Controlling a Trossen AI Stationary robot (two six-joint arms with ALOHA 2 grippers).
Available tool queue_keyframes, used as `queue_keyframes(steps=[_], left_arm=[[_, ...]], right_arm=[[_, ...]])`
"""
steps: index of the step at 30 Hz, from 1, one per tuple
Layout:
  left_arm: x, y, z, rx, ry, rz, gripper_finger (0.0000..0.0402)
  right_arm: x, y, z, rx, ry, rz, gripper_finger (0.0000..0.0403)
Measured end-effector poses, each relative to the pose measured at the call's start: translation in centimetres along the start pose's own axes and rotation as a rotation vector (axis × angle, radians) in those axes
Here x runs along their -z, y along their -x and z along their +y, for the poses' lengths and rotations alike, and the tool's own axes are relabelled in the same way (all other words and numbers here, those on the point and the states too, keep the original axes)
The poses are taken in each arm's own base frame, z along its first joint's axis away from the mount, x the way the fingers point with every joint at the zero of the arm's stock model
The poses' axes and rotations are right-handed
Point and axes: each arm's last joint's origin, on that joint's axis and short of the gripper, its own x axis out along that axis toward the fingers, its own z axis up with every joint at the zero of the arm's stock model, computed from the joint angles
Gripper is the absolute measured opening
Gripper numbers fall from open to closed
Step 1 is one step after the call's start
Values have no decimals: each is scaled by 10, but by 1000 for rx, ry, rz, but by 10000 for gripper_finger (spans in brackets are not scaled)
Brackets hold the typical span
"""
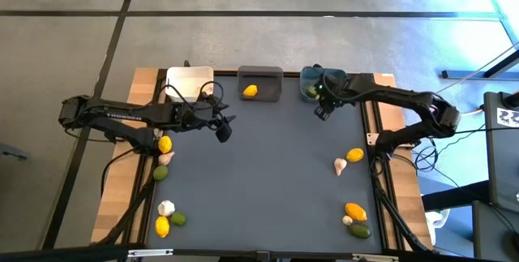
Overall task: Sort produce into baskets
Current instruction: Put the lime into the blue bin
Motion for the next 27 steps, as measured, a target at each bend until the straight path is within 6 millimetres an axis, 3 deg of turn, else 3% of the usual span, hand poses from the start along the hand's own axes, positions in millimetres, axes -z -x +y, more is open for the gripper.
queue_keyframes(steps=[10,17,27], left_arm=[[0,0,0,-1,8,0,225],[0,0,0,-1,7,0,225],[0,0,0,-1,7,-1,225]], right_arm=[[-8,-11,-47,54,-68,-68,159],[-5,-32,-73,100,-149,-55,159],[-7,-68,-83,89,-183,24,159]])
